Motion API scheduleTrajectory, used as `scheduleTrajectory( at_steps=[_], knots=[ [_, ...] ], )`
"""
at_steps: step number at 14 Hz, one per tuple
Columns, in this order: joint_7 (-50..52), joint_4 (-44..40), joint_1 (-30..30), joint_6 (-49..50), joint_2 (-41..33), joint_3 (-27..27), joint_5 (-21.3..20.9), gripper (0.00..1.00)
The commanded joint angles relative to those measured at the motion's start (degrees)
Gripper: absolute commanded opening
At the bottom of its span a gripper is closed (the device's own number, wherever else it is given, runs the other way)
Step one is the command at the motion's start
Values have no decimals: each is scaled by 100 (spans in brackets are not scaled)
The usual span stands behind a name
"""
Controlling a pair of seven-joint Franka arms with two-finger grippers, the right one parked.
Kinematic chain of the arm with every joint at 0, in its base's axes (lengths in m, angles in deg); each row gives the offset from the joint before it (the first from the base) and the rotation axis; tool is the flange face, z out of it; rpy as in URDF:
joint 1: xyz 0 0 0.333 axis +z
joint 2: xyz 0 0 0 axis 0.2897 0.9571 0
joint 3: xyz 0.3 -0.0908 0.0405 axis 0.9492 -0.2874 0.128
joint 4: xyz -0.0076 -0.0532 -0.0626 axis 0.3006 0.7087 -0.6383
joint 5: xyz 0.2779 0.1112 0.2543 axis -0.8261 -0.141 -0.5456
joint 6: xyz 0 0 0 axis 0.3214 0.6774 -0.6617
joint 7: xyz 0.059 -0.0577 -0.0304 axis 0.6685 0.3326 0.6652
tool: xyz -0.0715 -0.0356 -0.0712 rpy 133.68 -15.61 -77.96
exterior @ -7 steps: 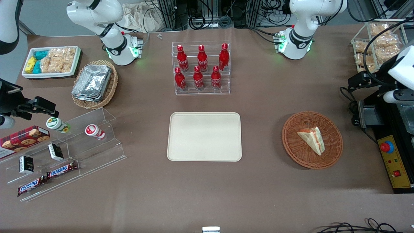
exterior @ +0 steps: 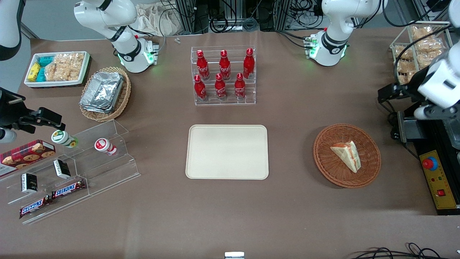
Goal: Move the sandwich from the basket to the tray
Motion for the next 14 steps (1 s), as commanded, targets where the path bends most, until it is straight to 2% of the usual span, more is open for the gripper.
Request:
scheduleTrajectory(
  at_steps=[1,4,6,9,12,13,14],
  knots=[
    [817,973,-20,-1077,79,-12,-74,100],
    [1574,2019,-20,-2572,342,-3,-127,100],
    [2075,2390,-11,-3372,693,6,-423,100],
    [2814,2523,-11,-4095,1264,6,-750,100],
    [2947,2576,7,-4596,1581,6,-768,98],
    [2965,2620,16,-4719,1669,6,-768,93],
    [2974,2681,16,-4860,1714,6,-768,80]
  ],
)
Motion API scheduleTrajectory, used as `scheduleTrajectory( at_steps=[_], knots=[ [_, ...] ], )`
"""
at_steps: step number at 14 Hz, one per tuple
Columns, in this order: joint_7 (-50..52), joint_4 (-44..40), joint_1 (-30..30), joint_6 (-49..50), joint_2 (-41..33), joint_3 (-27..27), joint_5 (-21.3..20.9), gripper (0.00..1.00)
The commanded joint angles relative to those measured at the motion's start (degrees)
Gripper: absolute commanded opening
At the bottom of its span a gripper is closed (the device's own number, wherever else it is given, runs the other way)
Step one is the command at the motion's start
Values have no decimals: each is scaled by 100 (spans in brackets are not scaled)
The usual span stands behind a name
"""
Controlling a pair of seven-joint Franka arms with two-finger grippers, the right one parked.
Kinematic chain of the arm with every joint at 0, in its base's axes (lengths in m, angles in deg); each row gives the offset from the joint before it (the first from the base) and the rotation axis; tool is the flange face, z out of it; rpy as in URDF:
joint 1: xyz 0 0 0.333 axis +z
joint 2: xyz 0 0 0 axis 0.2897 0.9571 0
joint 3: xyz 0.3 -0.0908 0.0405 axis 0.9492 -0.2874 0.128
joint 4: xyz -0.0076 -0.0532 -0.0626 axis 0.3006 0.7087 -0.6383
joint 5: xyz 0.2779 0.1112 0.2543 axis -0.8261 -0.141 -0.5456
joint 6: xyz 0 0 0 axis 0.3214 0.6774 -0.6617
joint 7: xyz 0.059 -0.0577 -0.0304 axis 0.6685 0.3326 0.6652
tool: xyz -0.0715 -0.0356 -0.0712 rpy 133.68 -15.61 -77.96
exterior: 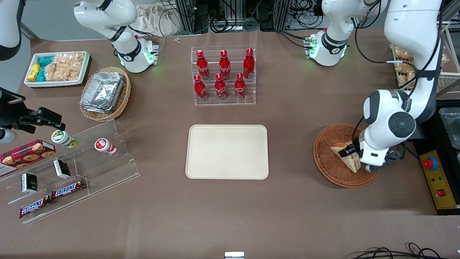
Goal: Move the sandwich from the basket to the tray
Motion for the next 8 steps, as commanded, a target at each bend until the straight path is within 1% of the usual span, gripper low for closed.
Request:
scheduleTrajectory(
  at_steps=[1,2,3,4,6,8],
  knots=[
    [187,186,11,-381,40,-2,-138,48],
    [187,186,20,-382,49,-2,-138,9],
    [152,186,29,-356,14,7,-138,0],
    [73,186,29,-260,-65,7,-138,0],
    [-111,73,116,606,-555,-11,-129,0],
    [-567,-165,91,1346,-1039,-185,81,0]
  ],
)
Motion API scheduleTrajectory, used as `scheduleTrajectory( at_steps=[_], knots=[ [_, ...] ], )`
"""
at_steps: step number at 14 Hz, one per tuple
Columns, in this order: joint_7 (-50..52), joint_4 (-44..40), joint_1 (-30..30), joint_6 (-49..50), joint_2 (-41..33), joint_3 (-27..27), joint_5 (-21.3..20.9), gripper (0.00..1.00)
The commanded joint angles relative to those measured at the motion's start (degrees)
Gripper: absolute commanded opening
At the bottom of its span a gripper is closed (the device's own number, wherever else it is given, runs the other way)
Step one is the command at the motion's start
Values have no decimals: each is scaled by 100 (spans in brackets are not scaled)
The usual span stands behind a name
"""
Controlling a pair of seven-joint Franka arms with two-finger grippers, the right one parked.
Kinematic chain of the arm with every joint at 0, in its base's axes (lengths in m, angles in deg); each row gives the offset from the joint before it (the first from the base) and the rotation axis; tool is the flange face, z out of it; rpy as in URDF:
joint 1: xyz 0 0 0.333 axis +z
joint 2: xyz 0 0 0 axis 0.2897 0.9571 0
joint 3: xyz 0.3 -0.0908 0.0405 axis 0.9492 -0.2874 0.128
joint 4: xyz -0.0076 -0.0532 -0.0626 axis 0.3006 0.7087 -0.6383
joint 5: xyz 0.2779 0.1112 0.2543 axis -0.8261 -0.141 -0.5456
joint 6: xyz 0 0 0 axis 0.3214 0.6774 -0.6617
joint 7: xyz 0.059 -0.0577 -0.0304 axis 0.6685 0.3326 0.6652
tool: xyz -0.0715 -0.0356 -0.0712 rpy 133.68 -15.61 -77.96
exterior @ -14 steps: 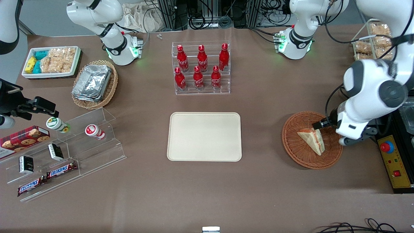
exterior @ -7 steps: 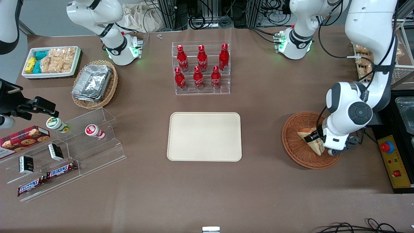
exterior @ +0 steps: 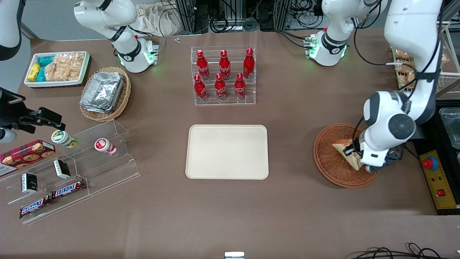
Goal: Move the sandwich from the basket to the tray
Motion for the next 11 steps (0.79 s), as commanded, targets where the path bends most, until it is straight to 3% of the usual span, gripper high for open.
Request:
scheduleTrajectory(
  at_steps=[1,4,7,9,11],
  knots=[
    [-499,-82,35,779,-879,-468,381,0],
    [-518,-204,35,658,-768,-1548,656,0],
    [-545,-652,-26,2,83,-2358,911,0],
    [-413,-698,-438,-771,541,-2501,797,0],
    [-396,-698,-650,-1248,945,-2501,264,0]
  ],
)
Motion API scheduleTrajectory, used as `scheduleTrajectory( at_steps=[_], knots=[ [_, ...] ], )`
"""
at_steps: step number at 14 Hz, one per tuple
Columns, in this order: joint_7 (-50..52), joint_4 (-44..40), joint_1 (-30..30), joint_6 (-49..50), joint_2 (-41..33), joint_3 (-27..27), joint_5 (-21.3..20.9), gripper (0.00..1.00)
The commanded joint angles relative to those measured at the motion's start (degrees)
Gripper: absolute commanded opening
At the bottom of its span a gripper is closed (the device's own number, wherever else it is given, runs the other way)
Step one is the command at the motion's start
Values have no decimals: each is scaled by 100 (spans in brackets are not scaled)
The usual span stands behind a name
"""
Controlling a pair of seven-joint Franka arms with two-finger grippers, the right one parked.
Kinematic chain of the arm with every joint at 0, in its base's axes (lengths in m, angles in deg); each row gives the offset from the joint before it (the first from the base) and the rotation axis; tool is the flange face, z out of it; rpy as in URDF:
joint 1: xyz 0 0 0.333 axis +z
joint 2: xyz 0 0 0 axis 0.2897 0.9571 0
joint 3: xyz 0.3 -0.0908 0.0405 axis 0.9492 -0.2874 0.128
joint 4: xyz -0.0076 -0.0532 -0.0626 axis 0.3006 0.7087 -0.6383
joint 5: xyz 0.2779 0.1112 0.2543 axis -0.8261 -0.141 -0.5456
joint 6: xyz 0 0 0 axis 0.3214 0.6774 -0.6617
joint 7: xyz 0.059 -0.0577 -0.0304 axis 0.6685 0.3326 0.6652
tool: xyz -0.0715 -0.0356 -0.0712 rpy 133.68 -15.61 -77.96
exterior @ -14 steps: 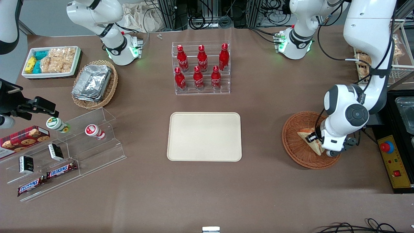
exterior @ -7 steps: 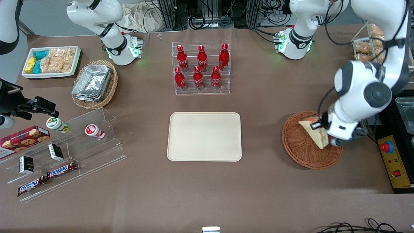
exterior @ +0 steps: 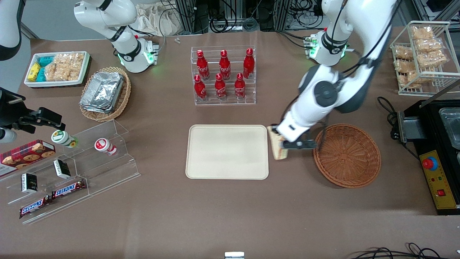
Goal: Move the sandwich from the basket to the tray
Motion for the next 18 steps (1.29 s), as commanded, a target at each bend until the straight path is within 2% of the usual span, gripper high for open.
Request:
scheduleTrajectory(
  at_steps=[1,5,6,7,8,10,12,14,16,18],
  knots=[
    [25,-271,-187,-406,617,4,-650,0],
    [59,-323,-284,-839,1057,13,-1152,0],
    [59,-332,-284,-839,1066,22,-1224,12],
    [86,-376,-301,-830,1075,13,-1233,38],
    [321,-385,-310,-839,1066,13,-1233,46],
    [804,-507,-345,-821,1014,13,-1233,100],
    [999,-552,-310,-778,769,13,-1233,100],
    [1053,-595,-179,-420,173,22,-1128,100],
    [1009,-1076,66,754,-181,13,-1110,100],
    [930,-1919,252,2143,-243,-5,-1023,100]
  ],
)
